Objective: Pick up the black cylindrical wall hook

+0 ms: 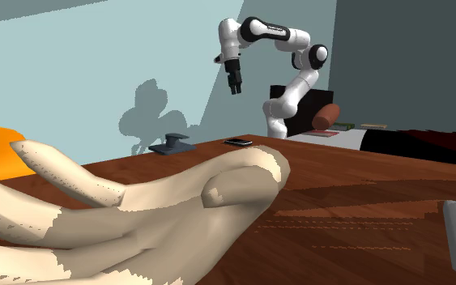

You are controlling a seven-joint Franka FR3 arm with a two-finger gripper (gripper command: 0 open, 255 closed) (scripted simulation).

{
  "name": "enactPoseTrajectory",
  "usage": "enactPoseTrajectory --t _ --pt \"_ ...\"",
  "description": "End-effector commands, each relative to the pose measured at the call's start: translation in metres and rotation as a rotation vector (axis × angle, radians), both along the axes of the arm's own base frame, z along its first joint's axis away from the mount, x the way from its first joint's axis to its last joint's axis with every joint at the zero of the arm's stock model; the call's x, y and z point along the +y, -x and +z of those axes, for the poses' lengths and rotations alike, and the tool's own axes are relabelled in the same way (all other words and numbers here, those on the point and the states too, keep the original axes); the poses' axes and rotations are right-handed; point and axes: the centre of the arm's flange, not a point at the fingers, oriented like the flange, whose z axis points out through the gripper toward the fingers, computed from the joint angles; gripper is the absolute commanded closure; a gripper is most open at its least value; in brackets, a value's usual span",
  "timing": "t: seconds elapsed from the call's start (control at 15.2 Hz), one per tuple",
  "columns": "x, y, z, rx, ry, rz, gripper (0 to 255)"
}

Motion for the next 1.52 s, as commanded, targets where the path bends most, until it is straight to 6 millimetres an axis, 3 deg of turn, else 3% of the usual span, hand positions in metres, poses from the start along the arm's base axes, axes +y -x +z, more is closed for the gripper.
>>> enactPoseTrajectory --t 0.0,1.45 --pt "0.0 0.0 0.0 0.0 0.0 0.0 0" --pt "0.194 -0.186 -0.08 -0.095 0.036 -0.193 0"
